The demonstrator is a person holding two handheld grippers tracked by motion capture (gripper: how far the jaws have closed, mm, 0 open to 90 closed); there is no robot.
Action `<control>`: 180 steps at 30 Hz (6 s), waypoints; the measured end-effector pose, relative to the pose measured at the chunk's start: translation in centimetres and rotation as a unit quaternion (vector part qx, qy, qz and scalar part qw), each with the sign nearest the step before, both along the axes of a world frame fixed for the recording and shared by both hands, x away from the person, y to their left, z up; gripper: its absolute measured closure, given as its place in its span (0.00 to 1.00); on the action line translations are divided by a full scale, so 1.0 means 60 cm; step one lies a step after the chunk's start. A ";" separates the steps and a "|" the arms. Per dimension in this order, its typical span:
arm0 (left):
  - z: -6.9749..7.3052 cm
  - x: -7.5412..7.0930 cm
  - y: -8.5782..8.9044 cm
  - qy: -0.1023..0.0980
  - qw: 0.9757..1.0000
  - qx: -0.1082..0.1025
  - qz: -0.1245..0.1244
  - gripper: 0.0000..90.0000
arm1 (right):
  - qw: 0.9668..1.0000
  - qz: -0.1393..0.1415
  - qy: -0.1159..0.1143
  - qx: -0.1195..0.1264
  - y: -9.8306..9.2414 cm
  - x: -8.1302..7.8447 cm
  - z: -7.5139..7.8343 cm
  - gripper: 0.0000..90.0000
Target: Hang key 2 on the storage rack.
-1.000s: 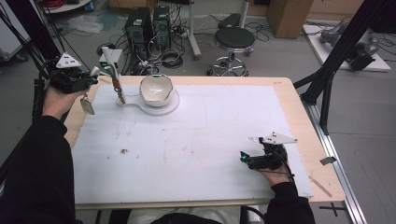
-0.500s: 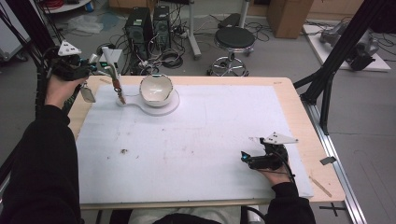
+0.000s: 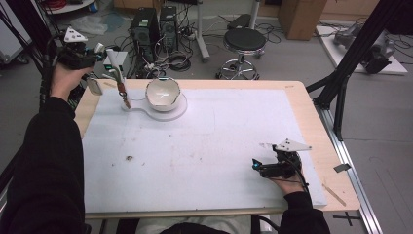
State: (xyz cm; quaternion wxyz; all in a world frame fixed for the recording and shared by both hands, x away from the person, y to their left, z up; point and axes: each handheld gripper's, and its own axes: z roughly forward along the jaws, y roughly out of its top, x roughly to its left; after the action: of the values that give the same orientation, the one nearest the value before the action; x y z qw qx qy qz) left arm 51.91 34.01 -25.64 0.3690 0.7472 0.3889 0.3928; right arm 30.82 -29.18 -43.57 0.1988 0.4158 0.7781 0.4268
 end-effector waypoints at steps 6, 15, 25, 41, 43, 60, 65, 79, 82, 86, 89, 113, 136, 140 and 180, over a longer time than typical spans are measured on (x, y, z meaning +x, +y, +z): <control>-0.002 0.011 -0.005 -0.011 0.999 -0.033 0.007 0.83 | 1.000 -0.016 -0.013 0.011 -0.013 -0.010 0.009 0.01; -0.006 0.012 -0.027 -0.007 0.999 -0.047 0.011 0.83 | 1.000 -0.010 -0.005 -0.003 -0.008 -0.013 0.003 0.01; -0.011 0.016 -0.020 -0.009 0.988 -0.148 0.046 0.83 | 1.000 -0.011 -0.009 -0.002 -0.011 -0.012 0.004 0.01; -0.039 -0.002 -0.013 0.000 0.971 -0.219 0.092 0.83 | 1.000 -0.010 -0.007 -0.003 -0.011 -0.011 0.004 0.01; -0.041 -0.003 -0.015 0.004 0.970 -0.226 0.092 0.83 | 1.000 -0.009 -0.009 -0.004 -0.011 -0.010 0.004 0.01; -0.053 -0.023 -0.018 0.005 0.973 -0.214 0.086 0.82 | 1.000 -0.004 -0.011 -0.003 -0.009 -0.006 0.005 0.01; -0.042 -0.033 -0.010 -0.007 0.973 -0.214 0.081 0.74 | 1.000 -0.004 -0.012 -0.002 -0.008 -0.007 0.007 0.01; -0.017 -0.065 0.007 0.017 0.978 -0.196 0.066 0.15 | 1.000 -0.006 -0.015 0.005 -0.008 -0.007 0.010 0.01; -0.016 -0.070 0.012 0.043 0.978 -0.198 0.049 0.06 | 1.000 -0.006 -0.017 0.008 -0.008 -0.006 0.012 0.01; -0.014 -0.075 0.011 0.054 0.978 -0.201 0.029 0.02 | 1.000 -0.006 -0.017 0.010 -0.009 -0.006 0.012 0.01; -0.011 -0.084 0.000 0.063 0.981 -0.181 0.013 0.02 | 1.000 -0.008 -0.020 0.011 -0.011 -0.006 0.013 0.01; -0.068 -0.138 -0.046 0.100 0.981 -0.165 -0.026 0.02 | 1.000 -0.007 -0.022 0.012 -0.012 -0.007 0.016 0.01; -0.142 -0.197 -0.063 0.137 0.977 -0.153 -0.050 0.02 | 1.000 -0.006 -0.023 0.016 -0.013 -0.008 0.017 0.01; -0.153 -0.209 -0.076 0.143 0.977 -0.144 -0.062 0.02 | 1.000 -0.008 -0.021 0.017 -0.014 -0.008 0.017 0.01; -0.259 -0.331 -0.086 0.197 0.970 -0.102 -0.097 0.02 | 1.000 -0.002 -0.020 0.016 -0.018 -0.007 0.015 0.01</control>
State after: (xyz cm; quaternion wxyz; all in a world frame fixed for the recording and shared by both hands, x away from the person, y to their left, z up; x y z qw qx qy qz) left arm 32.06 28.84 -41.17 0.3960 0.8025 0.4175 0.1577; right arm 30.39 -30.23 -42.68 0.2085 0.4116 0.7662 0.4473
